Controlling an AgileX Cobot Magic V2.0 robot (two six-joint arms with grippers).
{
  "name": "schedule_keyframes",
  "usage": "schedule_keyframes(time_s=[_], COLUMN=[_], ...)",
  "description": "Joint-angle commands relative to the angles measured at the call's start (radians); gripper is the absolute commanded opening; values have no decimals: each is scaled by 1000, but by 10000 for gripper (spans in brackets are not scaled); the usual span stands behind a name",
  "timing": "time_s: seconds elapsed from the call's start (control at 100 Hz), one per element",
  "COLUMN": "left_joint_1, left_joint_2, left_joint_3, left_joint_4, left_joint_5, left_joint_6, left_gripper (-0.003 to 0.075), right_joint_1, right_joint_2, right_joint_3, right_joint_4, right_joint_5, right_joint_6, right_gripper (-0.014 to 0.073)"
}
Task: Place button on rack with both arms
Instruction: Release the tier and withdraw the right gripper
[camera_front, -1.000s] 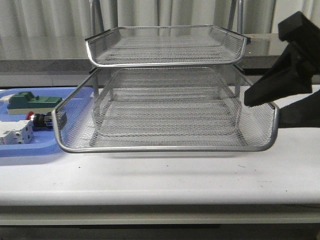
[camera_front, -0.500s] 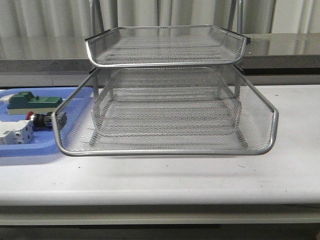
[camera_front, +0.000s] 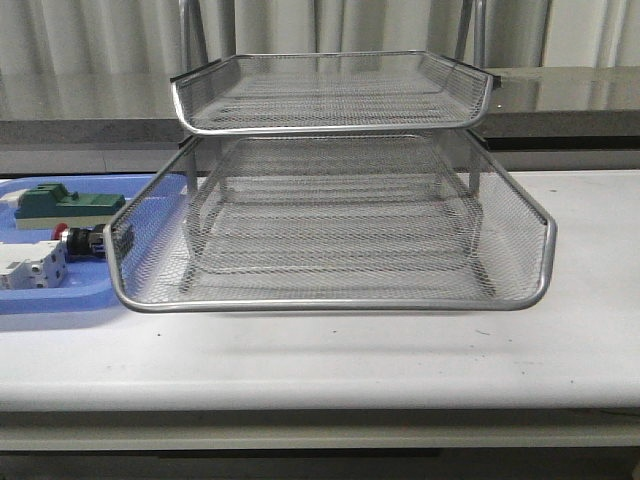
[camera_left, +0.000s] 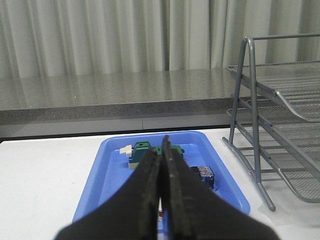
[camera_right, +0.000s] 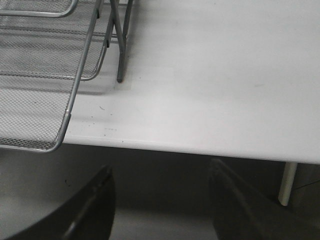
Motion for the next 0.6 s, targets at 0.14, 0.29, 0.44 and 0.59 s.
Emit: schedule_keyframes(time_s=[0.14, 0.29, 0.44, 0.59], left_joint_1=[1, 1, 1, 1], left_joint_2=[-31, -31, -31, -31], left_joint_3=[43, 43, 43, 43], left_joint_4=[-3, -3, -3, -3], left_joint_5=[-78, -78, -78, -78], left_joint_6=[-10, -10, -10, -10], left_gripper=[-20, -20, -20, -20], right_joint_1=[-4, -4, -4, -4], right_joint_2=[-61, -65, -65, -65], right_joint_3=[-34, -34, -34, -34], right_joint_4=[-7, -7, -7, -7], right_joint_5=[-34, -30, -30, -27], right_joint_6=[3, 3, 2, 2], right_gripper=[181, 15, -73, -69])
